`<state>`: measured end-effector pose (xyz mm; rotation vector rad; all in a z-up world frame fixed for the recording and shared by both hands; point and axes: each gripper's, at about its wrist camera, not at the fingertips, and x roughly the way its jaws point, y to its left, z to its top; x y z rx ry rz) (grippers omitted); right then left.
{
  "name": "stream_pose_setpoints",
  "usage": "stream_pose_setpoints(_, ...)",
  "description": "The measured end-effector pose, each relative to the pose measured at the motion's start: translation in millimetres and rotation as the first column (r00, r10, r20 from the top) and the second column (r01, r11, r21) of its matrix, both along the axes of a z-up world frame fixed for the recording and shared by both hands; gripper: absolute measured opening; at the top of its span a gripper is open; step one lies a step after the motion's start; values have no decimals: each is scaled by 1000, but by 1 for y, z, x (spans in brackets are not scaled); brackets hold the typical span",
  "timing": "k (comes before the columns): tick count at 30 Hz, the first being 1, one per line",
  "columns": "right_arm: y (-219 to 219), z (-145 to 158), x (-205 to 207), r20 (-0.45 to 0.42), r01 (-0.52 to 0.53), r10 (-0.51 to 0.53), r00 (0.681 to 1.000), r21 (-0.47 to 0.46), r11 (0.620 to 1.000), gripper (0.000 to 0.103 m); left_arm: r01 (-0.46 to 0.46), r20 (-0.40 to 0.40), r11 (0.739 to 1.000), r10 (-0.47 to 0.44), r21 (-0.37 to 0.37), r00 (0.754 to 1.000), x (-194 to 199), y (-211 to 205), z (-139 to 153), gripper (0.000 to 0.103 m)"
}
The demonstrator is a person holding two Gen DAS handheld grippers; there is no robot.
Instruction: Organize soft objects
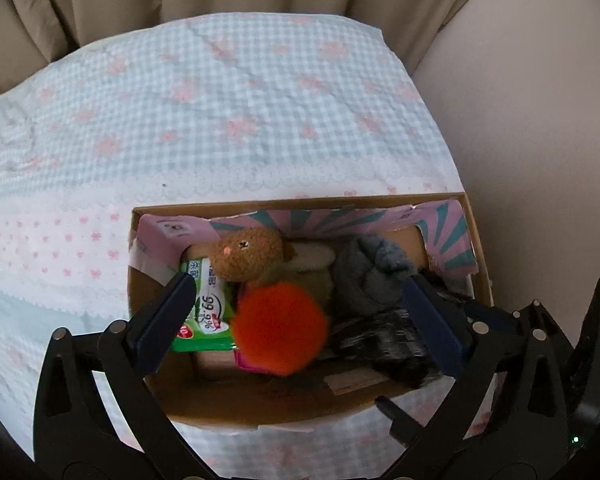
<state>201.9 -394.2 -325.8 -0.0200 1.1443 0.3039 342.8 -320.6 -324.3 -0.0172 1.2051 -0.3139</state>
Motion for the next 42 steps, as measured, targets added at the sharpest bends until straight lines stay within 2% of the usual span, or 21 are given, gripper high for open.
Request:
stream_pose_setpoints(6, -8, 9, -6, -4, 86, -86, 996, 34, 996, 103, -16, 0, 1000, 16, -20, 1000, -8, 14, 9, 103)
stream_pose_setpoints(11, -9, 21, -6, 4, 116, -116, 993, 43, 992, 103, -20, 28, 999, 21, -34, 999, -15, 21, 23, 103)
stream_pose_setpoints(18, -9, 58, -16, 40, 179, -182, 983, 73, 981, 103, -29, 104, 999, 32, -35, 994, -35, 37, 66, 103)
stream_pose_setpoints(24, 9, 119, -32, 96, 204, -215, 972, 115, 972, 103, -37, 190, 998, 45, -48, 981, -71, 69, 136, 103)
stream_pose_setpoints(32, 46, 224, -65, 189, 284, -307, 933, 141, 948, 103, -47, 329, 999, 43, 4, 943, -135, 129, 228, 103)
stream_pose_setpoints(38, 76, 291, -91, 265, 306, -334, 904, 142, 941, 103, -90, 438, 996, 89, -18, 895, -185, 182, 281, 103)
stream_pose_setpoints(42, 94, 340, -111, 355, 311, -343, 870, 146, 939, 103, -108, 522, 994, 107, -29, 846, -215, 207, 311, 103)
